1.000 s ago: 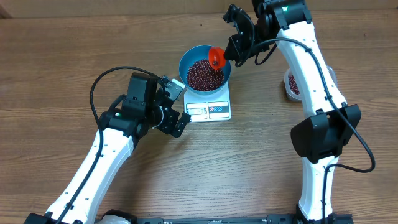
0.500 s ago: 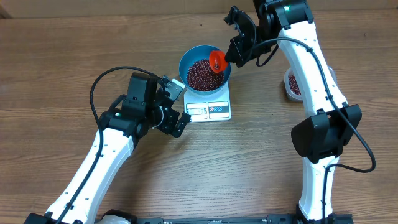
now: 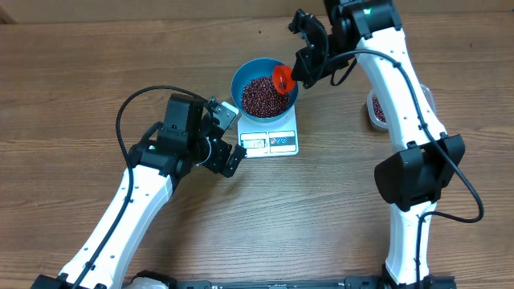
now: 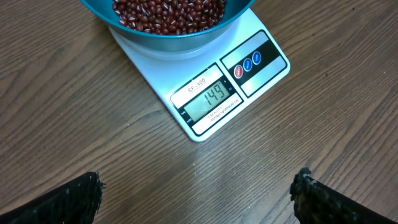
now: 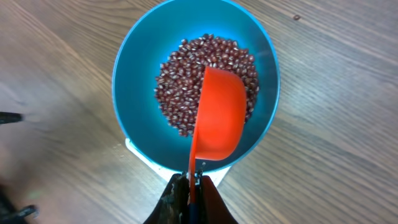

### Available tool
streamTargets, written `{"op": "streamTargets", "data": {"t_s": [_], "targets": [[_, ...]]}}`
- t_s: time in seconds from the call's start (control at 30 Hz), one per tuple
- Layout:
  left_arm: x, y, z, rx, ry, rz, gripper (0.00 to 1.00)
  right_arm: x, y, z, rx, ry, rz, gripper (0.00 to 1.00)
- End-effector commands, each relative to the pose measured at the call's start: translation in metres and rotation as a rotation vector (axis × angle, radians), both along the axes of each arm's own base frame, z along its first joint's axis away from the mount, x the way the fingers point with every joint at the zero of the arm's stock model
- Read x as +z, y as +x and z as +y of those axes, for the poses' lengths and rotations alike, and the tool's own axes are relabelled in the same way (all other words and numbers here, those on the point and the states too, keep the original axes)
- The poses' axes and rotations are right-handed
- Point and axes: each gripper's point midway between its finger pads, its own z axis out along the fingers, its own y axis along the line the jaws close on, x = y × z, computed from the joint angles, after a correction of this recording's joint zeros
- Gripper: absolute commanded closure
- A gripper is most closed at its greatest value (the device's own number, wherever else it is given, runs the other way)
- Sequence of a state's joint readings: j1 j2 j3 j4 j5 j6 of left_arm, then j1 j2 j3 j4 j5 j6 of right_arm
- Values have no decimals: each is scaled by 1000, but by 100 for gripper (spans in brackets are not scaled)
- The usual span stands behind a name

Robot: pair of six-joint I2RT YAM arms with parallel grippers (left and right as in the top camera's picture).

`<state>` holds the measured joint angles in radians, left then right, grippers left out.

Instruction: Scoop item into bowl and weigh 150g on scale

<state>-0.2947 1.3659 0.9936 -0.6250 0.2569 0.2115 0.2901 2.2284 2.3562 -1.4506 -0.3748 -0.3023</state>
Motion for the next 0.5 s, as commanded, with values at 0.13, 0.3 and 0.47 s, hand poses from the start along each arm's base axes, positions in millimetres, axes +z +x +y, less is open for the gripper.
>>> {"op": "streamTargets", "data": {"t_s": [0.13, 0.3, 0.47], "targets": [[-3, 0, 0, 7, -3, 12, 1, 30, 4, 2, 9, -187, -189, 96], [-3, 0, 0, 7, -3, 12, 0, 30, 5, 5, 11, -218, -213, 96], [-3, 0, 0, 7, -3, 12, 1, 31, 7, 5, 10, -216, -219, 96]]}}
